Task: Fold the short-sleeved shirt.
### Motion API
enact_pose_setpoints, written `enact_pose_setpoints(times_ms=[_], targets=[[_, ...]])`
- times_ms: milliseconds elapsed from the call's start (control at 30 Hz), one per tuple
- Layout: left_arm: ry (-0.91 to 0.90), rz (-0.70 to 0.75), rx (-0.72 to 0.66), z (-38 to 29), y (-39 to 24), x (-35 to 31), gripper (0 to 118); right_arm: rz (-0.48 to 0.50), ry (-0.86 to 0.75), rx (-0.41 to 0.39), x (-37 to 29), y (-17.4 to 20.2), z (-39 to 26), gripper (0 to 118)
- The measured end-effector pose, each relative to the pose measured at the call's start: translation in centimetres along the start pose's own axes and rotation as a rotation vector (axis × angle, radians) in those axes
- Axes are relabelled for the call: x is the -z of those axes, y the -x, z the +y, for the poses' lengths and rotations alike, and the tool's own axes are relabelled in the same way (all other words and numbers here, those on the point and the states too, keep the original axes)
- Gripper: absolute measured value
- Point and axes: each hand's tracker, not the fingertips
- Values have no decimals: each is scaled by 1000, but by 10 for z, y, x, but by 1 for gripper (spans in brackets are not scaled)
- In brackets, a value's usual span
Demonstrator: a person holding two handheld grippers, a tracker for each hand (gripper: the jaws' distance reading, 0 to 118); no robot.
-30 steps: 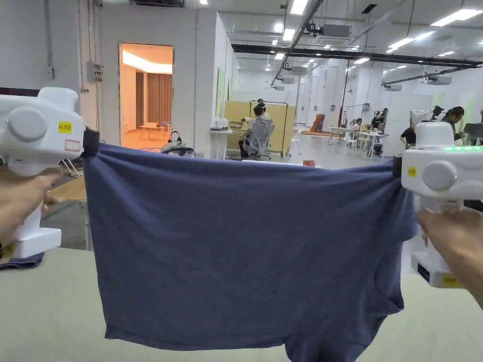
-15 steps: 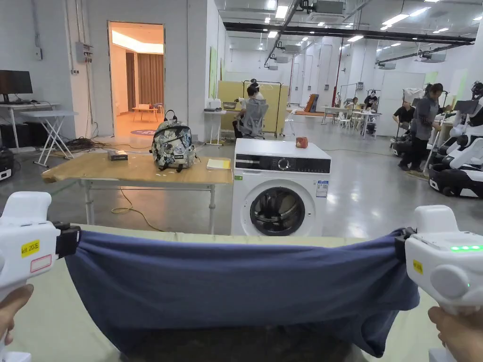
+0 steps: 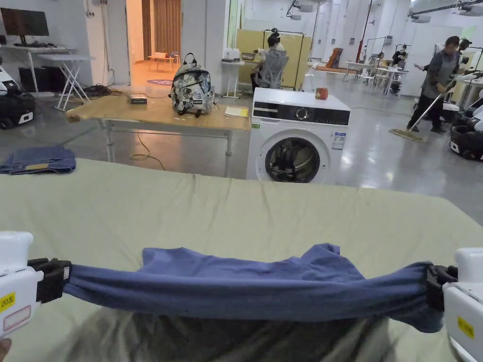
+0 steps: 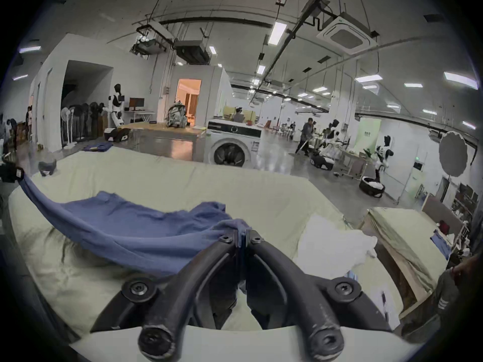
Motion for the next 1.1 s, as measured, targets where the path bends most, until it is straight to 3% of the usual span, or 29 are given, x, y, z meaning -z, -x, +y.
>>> enact_pose_setpoints(times_ms=[267, 600, 733, 1000, 1067, 1100], targets=[[123, -2, -8, -68, -8, -10, 0, 30, 134, -12, -30, -5, -71, 3], [352, 34, 25, -140, -8, 28, 0, 70, 441, -20, -13, 1, -184, 3], [405, 47, 46, -155, -8, 37, 0, 64, 484, -53, -5, 6, -203, 3], [505, 58, 44, -169, 0, 65, 0, 46, 538, -34, 9, 14, -210, 6], [505, 57, 38, -164, 2, 64, 10, 38, 552, -48, 8, 17, -202, 20], [510, 49, 26, -160, 3, 62, 26, 20, 562, -52, 6, 20, -195, 30]])
